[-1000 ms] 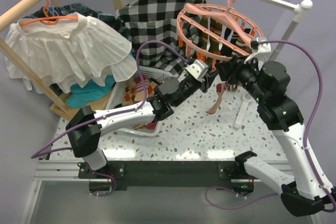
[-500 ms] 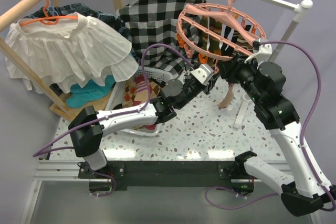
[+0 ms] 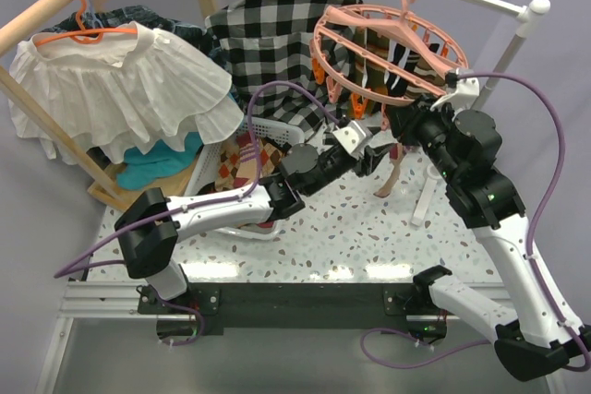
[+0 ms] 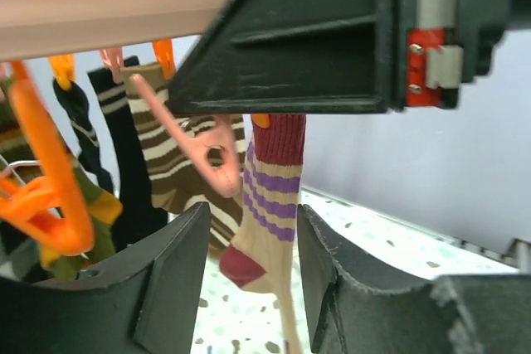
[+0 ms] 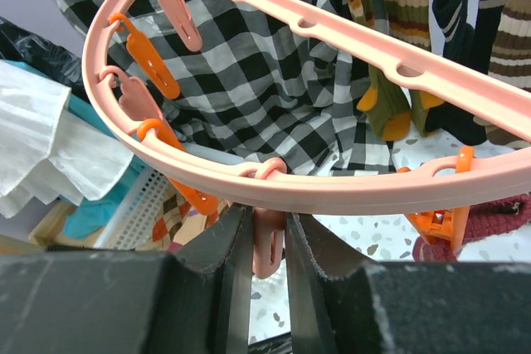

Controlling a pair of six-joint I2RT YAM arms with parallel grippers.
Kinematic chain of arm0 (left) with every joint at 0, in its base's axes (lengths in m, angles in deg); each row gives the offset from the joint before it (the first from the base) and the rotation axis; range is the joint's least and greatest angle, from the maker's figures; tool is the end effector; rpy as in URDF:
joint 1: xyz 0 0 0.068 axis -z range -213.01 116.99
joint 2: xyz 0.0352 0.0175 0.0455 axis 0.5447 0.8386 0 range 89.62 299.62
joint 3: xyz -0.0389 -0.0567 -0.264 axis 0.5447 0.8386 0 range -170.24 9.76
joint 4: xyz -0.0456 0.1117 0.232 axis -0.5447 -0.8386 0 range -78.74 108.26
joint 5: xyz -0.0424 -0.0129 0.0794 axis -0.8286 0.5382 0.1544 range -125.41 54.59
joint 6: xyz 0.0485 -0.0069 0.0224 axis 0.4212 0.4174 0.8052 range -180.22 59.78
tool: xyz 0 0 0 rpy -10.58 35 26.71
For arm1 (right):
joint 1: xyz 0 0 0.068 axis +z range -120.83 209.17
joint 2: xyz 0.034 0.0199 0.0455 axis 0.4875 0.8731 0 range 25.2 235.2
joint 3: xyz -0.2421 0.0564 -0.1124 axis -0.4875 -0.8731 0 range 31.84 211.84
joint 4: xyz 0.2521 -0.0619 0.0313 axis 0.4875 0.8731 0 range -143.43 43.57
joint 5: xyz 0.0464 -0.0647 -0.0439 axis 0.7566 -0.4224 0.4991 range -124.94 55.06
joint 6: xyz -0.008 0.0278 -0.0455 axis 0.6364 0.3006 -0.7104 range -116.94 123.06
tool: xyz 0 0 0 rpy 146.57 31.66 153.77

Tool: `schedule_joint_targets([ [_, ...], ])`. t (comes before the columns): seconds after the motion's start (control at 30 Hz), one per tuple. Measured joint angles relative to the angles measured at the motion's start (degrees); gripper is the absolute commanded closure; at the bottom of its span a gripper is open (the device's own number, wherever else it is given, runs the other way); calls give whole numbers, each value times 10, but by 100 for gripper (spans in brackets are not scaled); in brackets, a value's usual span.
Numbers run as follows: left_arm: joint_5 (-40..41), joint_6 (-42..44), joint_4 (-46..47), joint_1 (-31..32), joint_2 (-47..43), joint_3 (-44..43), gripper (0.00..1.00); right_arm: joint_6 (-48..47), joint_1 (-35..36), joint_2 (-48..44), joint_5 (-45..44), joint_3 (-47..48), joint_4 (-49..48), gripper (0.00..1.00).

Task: Clip the socks to the hanger
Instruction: Open the clamp at the hanger.

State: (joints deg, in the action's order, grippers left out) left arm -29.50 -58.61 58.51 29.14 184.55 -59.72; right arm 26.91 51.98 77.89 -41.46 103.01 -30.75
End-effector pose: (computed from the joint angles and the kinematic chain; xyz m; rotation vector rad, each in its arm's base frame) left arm 0.1881 -0.3479 0.3533 0.6396 1.2011 -0.8281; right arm 0.1696 0.0671 0.4501 0.1035 1.6667 0.5265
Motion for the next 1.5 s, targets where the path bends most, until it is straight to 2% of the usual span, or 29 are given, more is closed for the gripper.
schedule_joint_targets([
  [0.3,-136,-146,4,-89,-24,15,39,-12,0,-6,1,-14,-7,84],
  [0.6,-208,-227,7,-99,-13,-4,39,-21,0,-6,11,-19,-17,84],
  [0.73,-223,-251,13,-99,2,-23,42,-23,0,-7,16,-24,-23,84],
  [0.93,-227,-269,14,-100,22,-46,57,-25,0,-11,16,-32,-31,83],
  [1.07,-223,-276,17,-104,23,-47,73,-25,0,-13,16,-32,-33,78],
  [1.17,-219,-275,21,-104,23,-47,80,-26,0,-15,15,-32,-37,72],
  [1.2,-219,-275,21,-104,23,-47,82,-26,0,-16,15,-32,-36,66],
  [1.3,-217,-275,22,-104,23,-47,85,-27,0,-16,15,-32,-33,60],
  [1.43,-212,-265,23,-104,23,-47,87,-29,-1,-10,12,-18,-10,45],
  [1.5,-205,-257,24,-104,23,-47,87,-29,-1,-4,10,0,11,42],
])
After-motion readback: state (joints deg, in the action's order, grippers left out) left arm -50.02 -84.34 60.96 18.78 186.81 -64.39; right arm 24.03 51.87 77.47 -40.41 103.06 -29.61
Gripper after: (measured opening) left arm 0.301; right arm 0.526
